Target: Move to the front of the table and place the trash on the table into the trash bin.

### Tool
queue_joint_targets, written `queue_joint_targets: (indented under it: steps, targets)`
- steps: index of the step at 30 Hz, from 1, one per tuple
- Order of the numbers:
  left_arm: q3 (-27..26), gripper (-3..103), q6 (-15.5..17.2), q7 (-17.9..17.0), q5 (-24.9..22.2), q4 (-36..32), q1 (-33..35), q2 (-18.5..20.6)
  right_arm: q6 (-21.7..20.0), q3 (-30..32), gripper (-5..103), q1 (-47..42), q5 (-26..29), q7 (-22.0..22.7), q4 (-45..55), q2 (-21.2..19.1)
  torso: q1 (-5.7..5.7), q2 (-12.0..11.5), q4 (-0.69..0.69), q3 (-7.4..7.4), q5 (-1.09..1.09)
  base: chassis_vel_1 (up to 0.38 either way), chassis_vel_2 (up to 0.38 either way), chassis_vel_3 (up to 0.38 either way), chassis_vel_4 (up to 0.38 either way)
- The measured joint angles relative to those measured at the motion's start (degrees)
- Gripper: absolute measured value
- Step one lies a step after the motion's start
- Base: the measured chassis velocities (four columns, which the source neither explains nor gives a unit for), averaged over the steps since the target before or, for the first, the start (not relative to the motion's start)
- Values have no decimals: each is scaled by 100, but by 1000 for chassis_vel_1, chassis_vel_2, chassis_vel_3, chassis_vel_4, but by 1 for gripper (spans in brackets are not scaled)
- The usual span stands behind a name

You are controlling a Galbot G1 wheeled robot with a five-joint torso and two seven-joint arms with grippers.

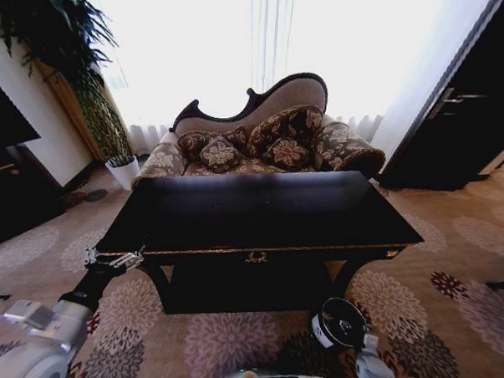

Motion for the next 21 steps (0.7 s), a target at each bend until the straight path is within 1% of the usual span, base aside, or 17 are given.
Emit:
queue_joint_targets:
  steps: [1,2,4,7,8,10,12,13,16,17,20,21]
  targets:
    - [0,100,-1,0,0,0,0,0,72,6,89,-129,0,-79,182,18,0,0,0,0,-1,0,0,0,0]
    - [0,100,-1,0,0,0,0,0,72,6,89,-129,0,-79,182,18,0,0,0,0,-1,0,0,0,0]
    - [0,100,0,0,0,0,0,0,193,13,98,-318,-8,-171,408,51,0,0,0,0,0,0,0,0,0]
    - [0,100,0,0,0,0,0,0,448,55,100,-627,34,-339,726,97,0,0,0,0,0,0,0,0,0]
    - [0,100,0,0,0,0,0,0,448,55,100,-627,34,-339,726,97,0,0,0,0,0,0,0,0,0]
    - [0,100,0,0,0,0,0,0,645,105,100,-940,208,-517,1076,147,0,0,-1,0,1,0,0,0,0]
    - [0,100,0,0,0,0,0,0,704,136,100,-1059,289,-570,1237,166,0,0,-1,0,1,0,0,0,0]
    - [0,100,0,0,0,0,0,0,820,204,100,-1272,398,-641,1557,196,0,0,-1,-1,0,0,0,0,0]
    - [0,100,0,0,0,0,0,0,1102,349,100,-1650,459,-797,2110,246,0,0,0,-1,0,0,0,0,0]
    - [0,100,0,0,0,0,0,0,1102,349,100,-1650,459,-797,2110,246,0,0,0,-1,0,0,0,0,0]
    - [0,100,0,0,0,0,0,0,1302,536,100,-2128,479,-931,2857,322,0,0,-1,-1,0,0,0,0,0]
    - [0,100,0,0,0,0,0,0,1302,536,100,-2128,479,-931,2857,322,0,0,-1,-1,0,0,0,0,0]
